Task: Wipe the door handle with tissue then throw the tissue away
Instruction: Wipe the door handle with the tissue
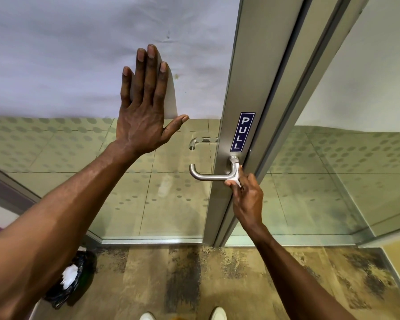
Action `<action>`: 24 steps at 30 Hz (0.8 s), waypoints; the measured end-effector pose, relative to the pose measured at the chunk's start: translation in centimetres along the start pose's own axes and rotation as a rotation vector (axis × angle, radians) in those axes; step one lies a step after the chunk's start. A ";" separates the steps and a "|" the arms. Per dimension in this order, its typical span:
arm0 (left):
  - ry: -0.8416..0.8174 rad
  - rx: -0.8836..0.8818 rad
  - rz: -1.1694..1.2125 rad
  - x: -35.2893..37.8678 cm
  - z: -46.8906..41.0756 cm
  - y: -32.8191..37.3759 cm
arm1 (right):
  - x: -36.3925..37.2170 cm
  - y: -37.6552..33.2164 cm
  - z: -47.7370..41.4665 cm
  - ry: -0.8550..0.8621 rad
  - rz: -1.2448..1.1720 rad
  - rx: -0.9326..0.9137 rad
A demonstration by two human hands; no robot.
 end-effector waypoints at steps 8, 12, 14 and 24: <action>-0.019 0.006 -0.016 0.2 -0.1 -0.1 | 4.2 2.8 1.9 -0.040 -1.025 0.638; -0.040 0.009 -0.021 0.3 0.0 0.0 | 6.3 1.9 3.4 -0.075 -1.240 0.767; -0.055 0.011 -0.024 0.4 0.0 0.0 | 7.8 0.6 4.3 -0.117 -1.316 0.775; -0.097 0.037 -0.001 0.9 0.1 0.0 | 14.2 -3.1 5.8 -0.171 -1.379 0.836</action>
Point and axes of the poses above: each hand's wrist, its own z-axis away from the middle knuckle, its own x-axis out of the palm, y = z × x, the point moved 10 cm from there along -z, towards the middle knuckle, and after that the axes turned 2 degrees about -z, right-handed, at the moved point
